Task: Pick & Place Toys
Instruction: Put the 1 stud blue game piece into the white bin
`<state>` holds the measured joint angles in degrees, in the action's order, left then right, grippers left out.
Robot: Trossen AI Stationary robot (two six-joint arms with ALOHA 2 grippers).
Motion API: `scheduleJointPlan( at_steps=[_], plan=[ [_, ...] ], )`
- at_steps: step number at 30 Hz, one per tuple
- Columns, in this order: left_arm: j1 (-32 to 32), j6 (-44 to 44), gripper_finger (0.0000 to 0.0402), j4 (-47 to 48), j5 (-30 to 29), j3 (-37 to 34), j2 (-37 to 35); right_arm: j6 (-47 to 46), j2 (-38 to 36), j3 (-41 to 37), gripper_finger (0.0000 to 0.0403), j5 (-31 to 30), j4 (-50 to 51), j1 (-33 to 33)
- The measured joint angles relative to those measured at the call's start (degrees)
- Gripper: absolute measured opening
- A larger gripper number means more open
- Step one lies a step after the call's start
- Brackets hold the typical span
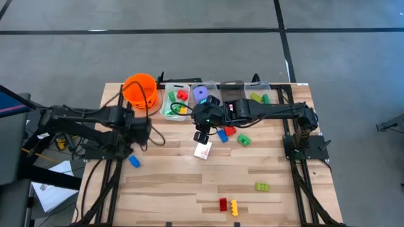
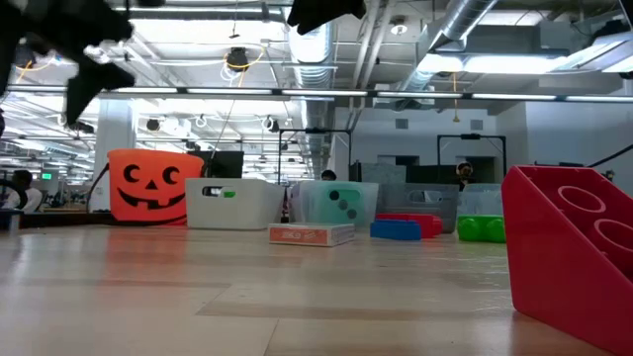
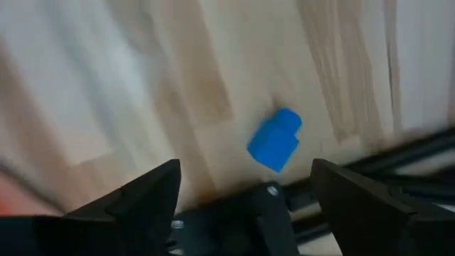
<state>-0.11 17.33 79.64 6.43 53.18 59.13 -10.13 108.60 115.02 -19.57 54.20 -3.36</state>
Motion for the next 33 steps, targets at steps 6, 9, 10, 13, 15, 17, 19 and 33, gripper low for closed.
scheduleJointPlan(
  at_steps=[6, 9, 10, 13, 15, 17, 19, 33],
  plan=[
    [-5.54, 1.62, 0.0314, -1.61, 1.03, -12.17, -2.66, -0.01, 0.0, 0.0, 0.0123, 0.0, 0.16, 0.02],
    [-6.78, 3.04, 0.0315, -1.65, 0.56, -14.32, -3.06, -0.02, 0.0, 0.0, 0.0123, 0.0, 0.22, 0.01],
    [-7.09, 3.2, 0.0315, -2.38, 0.61, -14.23, -3.08, -0.02, 0.0, 0.0, 0.0123, 0.0, 0.22, 0.0],
    [-7.58, 3.23, 0.0315, -3.33, 0.62, -14.18, -3.06, -0.42, 0.0, 0.0, 0.0123, 0.0, 0.22, 0.02],
    [-8.07, 3.23, 0.0315, -5.67, 0.66, -14.18, -3.06, -0.42, 0.02, 0.0, 0.0123, 0.0, 0.22, 0.02],
    [-8.87, 3.21, 0.0315, -6.8, 0.68, -14.18, -3.05, -0.63, 0.02, 0.0, 0.0123, -0.02, 0.22, 0.02],
    [-9.8, 3.16, 0.0315, -7.44, 1.09, -14.18, -2.65, -1.19, 0.02, 0.0, 0.0123, 0.0, 0.22, 0.02],
    [-16.03, 3.55, 0.0315, -10.07, 3.46, -14.18, 7.45, -3.34, 0.04, 0.0, 0.0123, -0.02, 0.24, 0.02]
  ],
)
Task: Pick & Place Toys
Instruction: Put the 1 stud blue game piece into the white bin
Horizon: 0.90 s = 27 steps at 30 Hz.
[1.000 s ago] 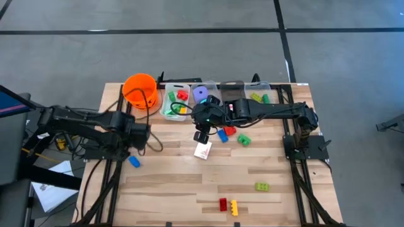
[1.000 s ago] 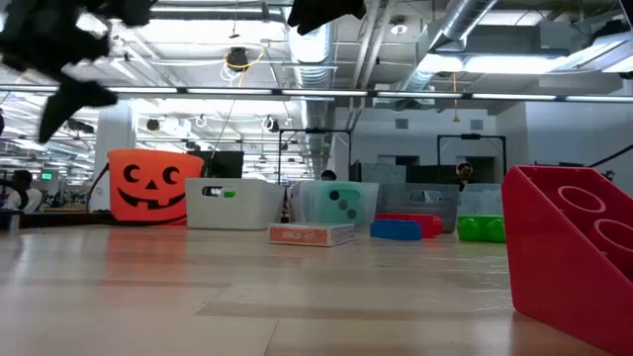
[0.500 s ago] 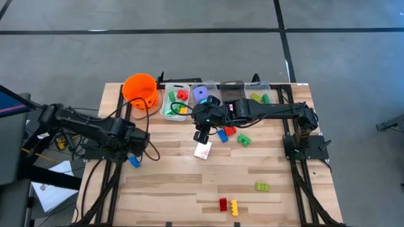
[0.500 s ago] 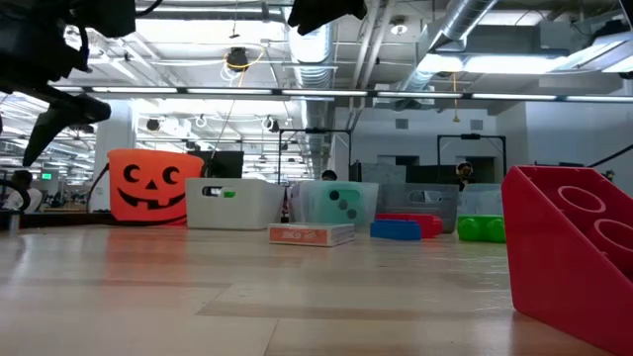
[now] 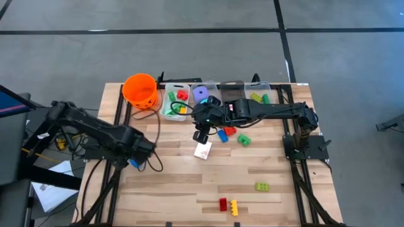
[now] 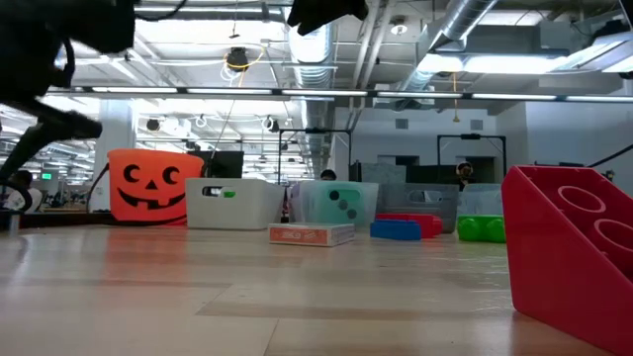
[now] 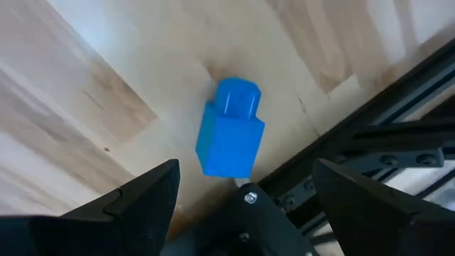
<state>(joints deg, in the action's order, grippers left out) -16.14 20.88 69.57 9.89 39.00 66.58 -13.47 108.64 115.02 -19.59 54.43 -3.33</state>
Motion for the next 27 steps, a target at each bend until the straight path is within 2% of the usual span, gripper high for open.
scheduleJointPlan(
  at_steps=[7, 12, 19, 27],
  plan=[
    [0.0, -0.09, 0.0315, 0.09, -0.38, 0.0, 12.75, -0.12, 0.0, 0.0, 0.0123, 0.01, 0.02, -0.36],
    [0.0, -0.11, 0.0315, 0.1, -0.37, 0.0, 18.27, -0.12, 0.0, 0.0, 0.0123, 0.02, 0.0, -1.14],
    [0.04, -0.14, 0.0315, -1.21, -0.39, 0.32, 19.68, -0.12, 0.0, 0.0, 0.0123, 0.02, 0.0, -1.97],
    [0.04, -0.22, 0.0315, -5.77, -0.39, 1.81, 17.7, -0.12, 0.0, 0.0, 0.0123, 0.02, 0.19, -2.33]
  ],
)
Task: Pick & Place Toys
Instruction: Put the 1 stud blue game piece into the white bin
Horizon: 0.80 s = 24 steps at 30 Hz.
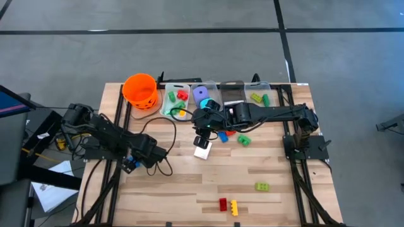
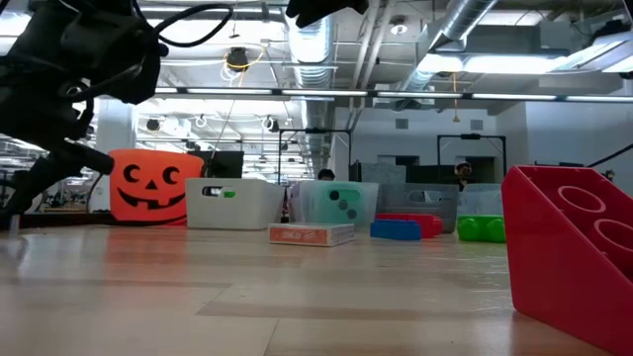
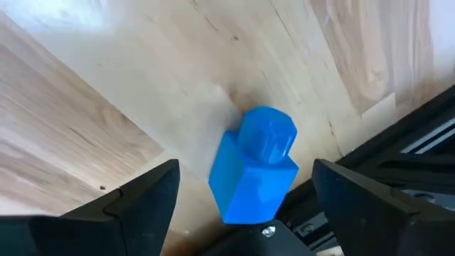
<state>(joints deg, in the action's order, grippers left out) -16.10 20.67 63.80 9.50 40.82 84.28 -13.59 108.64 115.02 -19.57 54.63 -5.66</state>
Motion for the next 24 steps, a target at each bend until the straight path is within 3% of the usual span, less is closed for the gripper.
scheduleJointPlan(
  at_steps=[24],
  plan=[
    [-0.02, 0.09, 0.0315, -0.28, 0.02, -0.44, -0.18, 0.0, 0.0, 0.0, 0.0123, 0.0, 0.42, -0.38]
  ],
)
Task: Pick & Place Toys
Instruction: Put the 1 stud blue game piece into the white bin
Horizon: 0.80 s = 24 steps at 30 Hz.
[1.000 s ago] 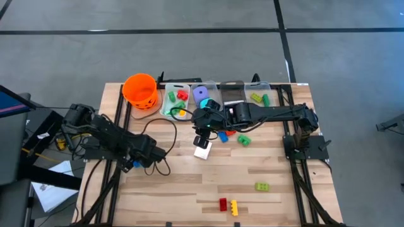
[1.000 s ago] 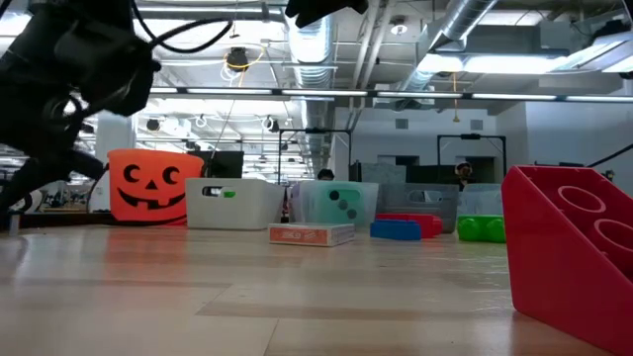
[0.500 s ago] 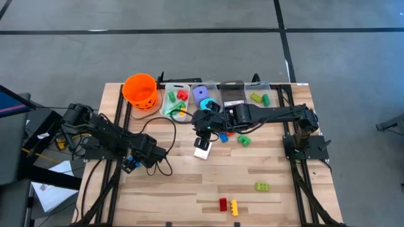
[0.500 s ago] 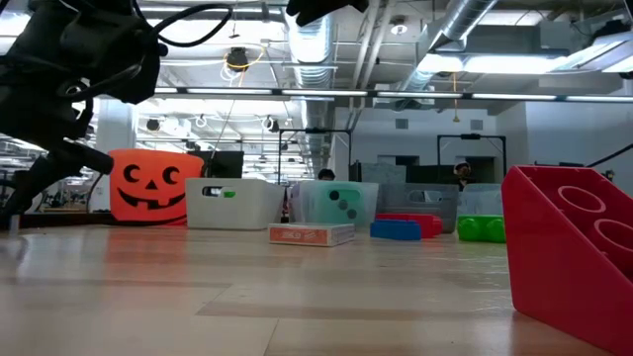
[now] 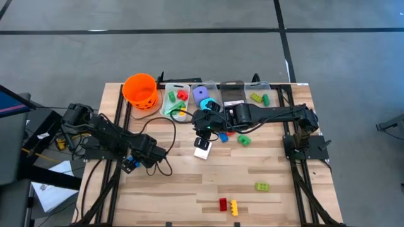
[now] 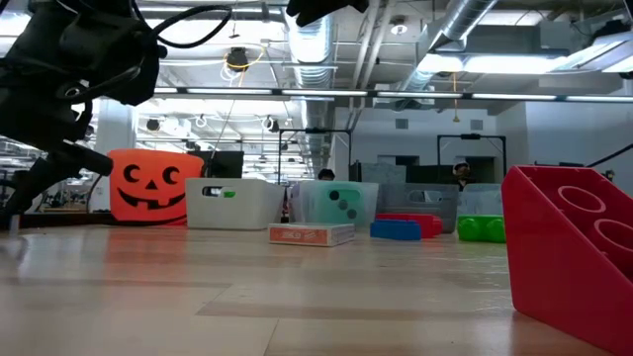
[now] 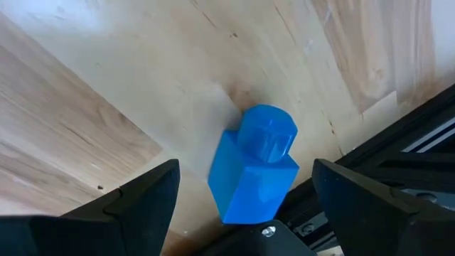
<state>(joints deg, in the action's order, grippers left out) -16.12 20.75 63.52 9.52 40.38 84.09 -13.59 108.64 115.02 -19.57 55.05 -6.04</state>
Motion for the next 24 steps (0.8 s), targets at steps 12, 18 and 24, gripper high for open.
scheduleJointPlan(
  at_steps=[12, 18, 24],
  plan=[
    [0.02, 0.1, 0.0315, -0.01, 0.3, 0.02, 5.81, -0.06, 0.0, 0.0, 0.0123, 0.0, 0.0, -0.37],
    [0.02, 0.04, 0.0311, 0.09, 0.0, 0.21, 8.53, -0.14, 0.0, 0.0, 0.0123, 0.0, 0.11, -0.79],
    [0.02, 0.02, 0.0268, 0.01, -0.02, 0.04, 8.11, 0.09, 0.0, -0.02, 0.0123, -0.02, 0.24, -0.74]
  ],
)
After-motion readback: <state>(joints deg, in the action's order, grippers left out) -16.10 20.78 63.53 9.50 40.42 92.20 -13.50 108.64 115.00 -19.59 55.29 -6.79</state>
